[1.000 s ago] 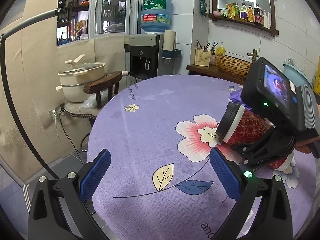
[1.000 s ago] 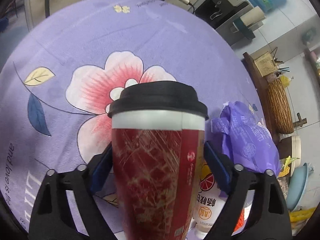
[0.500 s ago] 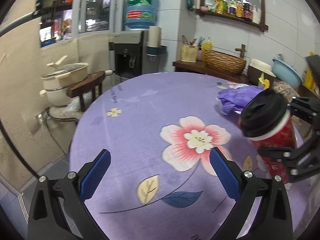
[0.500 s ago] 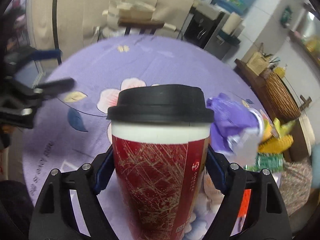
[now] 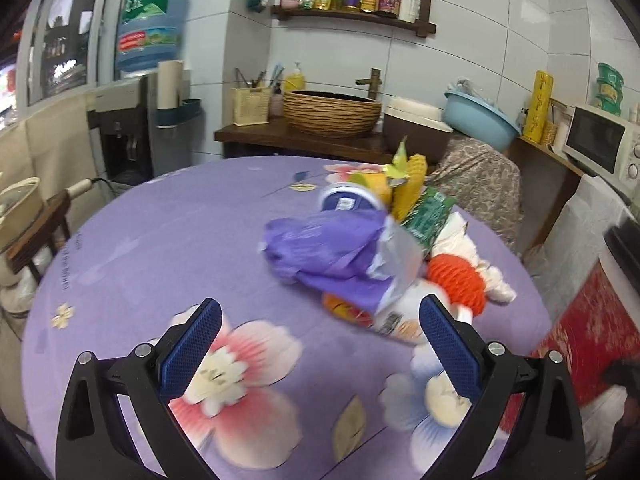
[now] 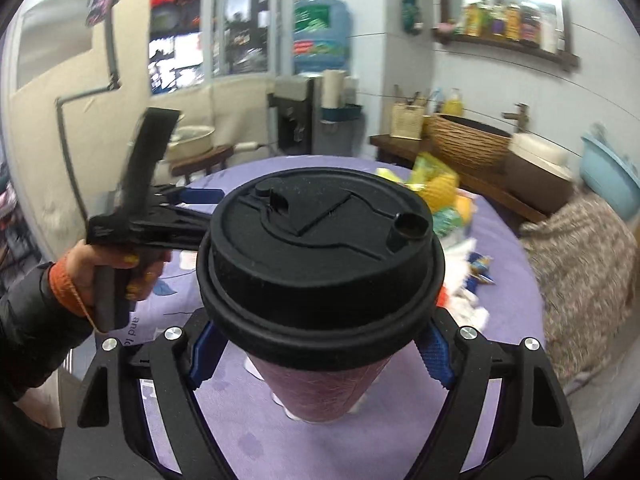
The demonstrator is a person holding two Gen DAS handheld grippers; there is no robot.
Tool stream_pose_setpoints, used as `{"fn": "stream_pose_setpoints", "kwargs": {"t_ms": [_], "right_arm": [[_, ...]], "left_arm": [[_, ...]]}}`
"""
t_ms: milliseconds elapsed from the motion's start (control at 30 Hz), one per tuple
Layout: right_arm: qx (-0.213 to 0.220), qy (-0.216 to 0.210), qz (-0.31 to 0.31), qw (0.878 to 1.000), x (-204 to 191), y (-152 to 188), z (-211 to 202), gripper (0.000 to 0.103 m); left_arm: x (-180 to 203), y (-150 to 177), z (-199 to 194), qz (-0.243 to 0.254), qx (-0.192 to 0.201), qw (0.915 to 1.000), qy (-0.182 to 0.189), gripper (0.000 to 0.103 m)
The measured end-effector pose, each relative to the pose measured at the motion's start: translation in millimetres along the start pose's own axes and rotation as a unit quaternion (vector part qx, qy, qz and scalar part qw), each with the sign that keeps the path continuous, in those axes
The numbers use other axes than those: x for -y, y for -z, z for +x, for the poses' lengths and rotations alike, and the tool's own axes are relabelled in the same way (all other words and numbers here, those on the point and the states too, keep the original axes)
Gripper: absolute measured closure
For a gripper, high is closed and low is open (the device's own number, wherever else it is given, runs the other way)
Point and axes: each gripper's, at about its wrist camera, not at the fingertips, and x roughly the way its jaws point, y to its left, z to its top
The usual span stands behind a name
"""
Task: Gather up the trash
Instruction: 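Grasp the purple plastic bag with the left tool while the right tool holds the red cup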
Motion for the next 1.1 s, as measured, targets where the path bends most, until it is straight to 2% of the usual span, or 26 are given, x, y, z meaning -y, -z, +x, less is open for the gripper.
{"fn": "stream_pose_setpoints", "kwargs": {"t_ms": [100, 133, 200, 300, 367, 400, 433, 467, 533, 567, 633, 700, 800, 1100], "right_arm": [[0.005, 0.017, 0.009, 1.000, 1.5, 7.6, -7.9, 0.023], [0.007, 0.023, 0.015, 1.000, 0.2, 11.8, -12.1, 0.023], [0.008, 0.026, 0.026, 0.999, 1.2, 15.8, -14.2, 0.023], [0.009, 0.031, 0.036, 0.999, 2.7, 26.1, -20.3, 0.023], [0.009, 0.038, 0.042, 0.998, 3.4, 31.5, -22.5, 0.023], [0.009, 0.043, 0.044, 0.998, 4.2, 34.7, -24.2, 0.023], [0.009, 0.048, 0.045, 0.998, 4.6, 38.2, -26.6, 0.023], [0.010, 0.051, 0.048, 0.998, 4.4, 41.2, -29.7, 0.023], [0.013, 0.053, 0.054, 0.997, 6.8, 45.9, -34.2, 0.023], [0.017, 0.053, 0.057, 0.997, 9.0, 48.7, -36.7, 0.023], [0.028, 0.058, 0.062, 0.996, 13.0, 53.5, -41.1, 0.023], [0.041, 0.066, 0.066, 0.995, 15.8, 56.2, -44.1, 0.023], [0.055, 0.066, 0.076, 0.993, 18.1, 59.9, -47.0, 0.023], [0.078, 0.074, 0.115, 0.988, 39.4, 76.8, -55.8, 0.023]], "left_arm": [[11.1, -13.7, 15.8, -0.028, -0.011, 0.9993, 0.022, 0.005], [15.2, -17.5, 21.4, -0.034, -0.015, 0.9991, 0.020, 0.005], [24.1, -24.1, 34.2, -0.041, -0.026, 0.9988, -0.010, 0.005], [33.3, -29.5, 54.2, -0.050, -0.050, 0.9971, -0.027, 0.006], [37.0, -28.4, 63.7, -0.046, -0.056, 0.9964, -0.043, 0.014], [37.1, -26.9, 67.8, -0.047, -0.063, 0.9954, -0.054, 0.029], [33.9, -23.9, 70.3, -0.055, -0.071, 0.9945, -0.055, 0.038], [30.6, -22.6, 72.0, -0.066, -0.072, 0.9939, -0.051, 0.039], [24.3, -18.4, 65.8, -0.082, -0.062, 0.9938, -0.042, 0.052], [23.1, -17.8, 62.3, -0.083, -0.059, 0.9940, -0.040, 0.054], [21.9, -16.1, 52.2, -0.078, -0.046, 0.9950, -0.042, 0.069], [20.2, -17.0, 44.3, -0.079, -0.032, 0.9955, -0.042, 0.073], [15.4, -14.5, 31.7, -0.076, -0.016, 0.9959, -0.046, 0.086], [7.6, -0.6, -12.5, -0.067, 0.037, 0.9963, -0.040, 0.090]]}}
